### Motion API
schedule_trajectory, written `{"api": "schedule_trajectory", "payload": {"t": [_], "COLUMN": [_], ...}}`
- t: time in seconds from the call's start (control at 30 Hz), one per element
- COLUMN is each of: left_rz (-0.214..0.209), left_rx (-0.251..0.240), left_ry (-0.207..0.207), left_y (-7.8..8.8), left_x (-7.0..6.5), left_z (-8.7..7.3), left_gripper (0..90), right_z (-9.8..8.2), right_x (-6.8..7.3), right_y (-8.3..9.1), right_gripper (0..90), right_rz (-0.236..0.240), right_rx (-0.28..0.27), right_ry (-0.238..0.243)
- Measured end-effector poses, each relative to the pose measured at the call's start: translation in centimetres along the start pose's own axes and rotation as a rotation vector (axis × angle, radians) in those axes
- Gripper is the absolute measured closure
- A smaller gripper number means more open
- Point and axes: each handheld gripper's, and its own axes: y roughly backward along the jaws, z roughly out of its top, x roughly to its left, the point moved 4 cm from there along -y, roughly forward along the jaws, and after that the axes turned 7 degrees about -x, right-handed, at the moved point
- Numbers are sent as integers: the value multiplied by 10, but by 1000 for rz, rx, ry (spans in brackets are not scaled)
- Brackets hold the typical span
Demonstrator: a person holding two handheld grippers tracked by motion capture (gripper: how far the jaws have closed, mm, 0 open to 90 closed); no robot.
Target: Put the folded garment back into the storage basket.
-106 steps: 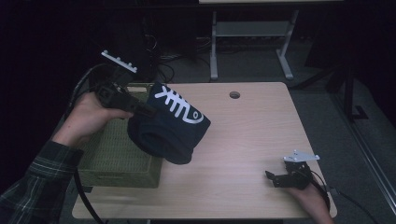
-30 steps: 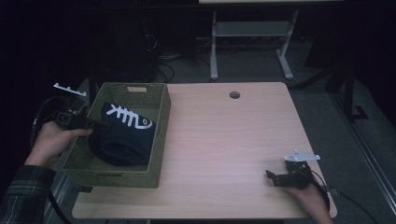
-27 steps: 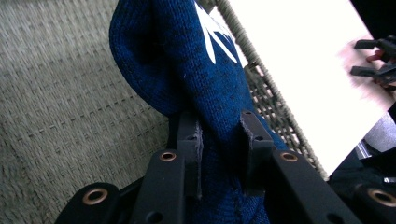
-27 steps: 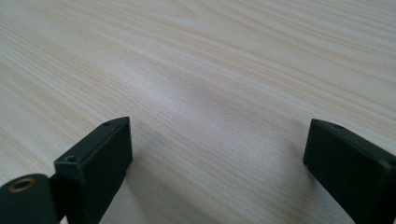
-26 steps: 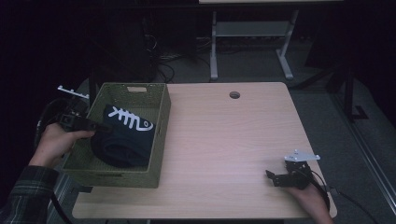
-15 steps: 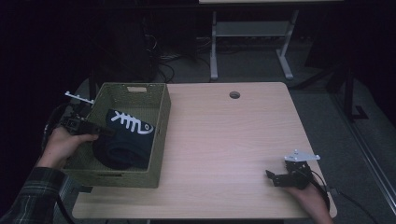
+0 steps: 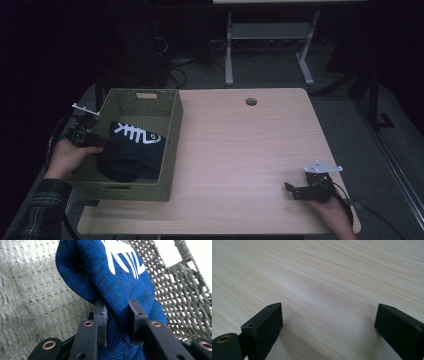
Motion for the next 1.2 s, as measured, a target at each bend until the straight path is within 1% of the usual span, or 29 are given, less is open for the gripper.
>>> {"api": "schedule_trajectory", "payload": {"t": [0.1,0.23,0.37,0.57,0.73,0.87,1.03,1.13,1.2], "left_rz": [19,30,50,62,73,74,73,59,68], "left_rx": [7,-1,5,-25,-42,-66,-79,-92,-96], "left_ry": [1,10,-1,-2,-8,-4,-12,-41,-54], "left_y": [-2,-4,-6,3,13,19,18,15,13], "left_x": [6,10,13,17,18,16,12,5,2], "left_z": [-2,-4,-5,-5,-3,-2,0,3,5], "left_gripper": [713,696,651,561,546,504,405,344,288], "right_z": [0,0,0,0,0,0,0,0,0], "right_x": [0,0,0,0,0,0,0,0,0], "right_y": [0,0,0,0,0,0,0,0,0], "right_gripper": [76,76,76,76,76,76,76,76,76], "right_rz": [0,0,0,0,0,0,0,0,0], "right_rx": [0,0,0,0,1,1,0,1,1], "right_ry": [0,0,0,0,0,0,0,0,0]}}
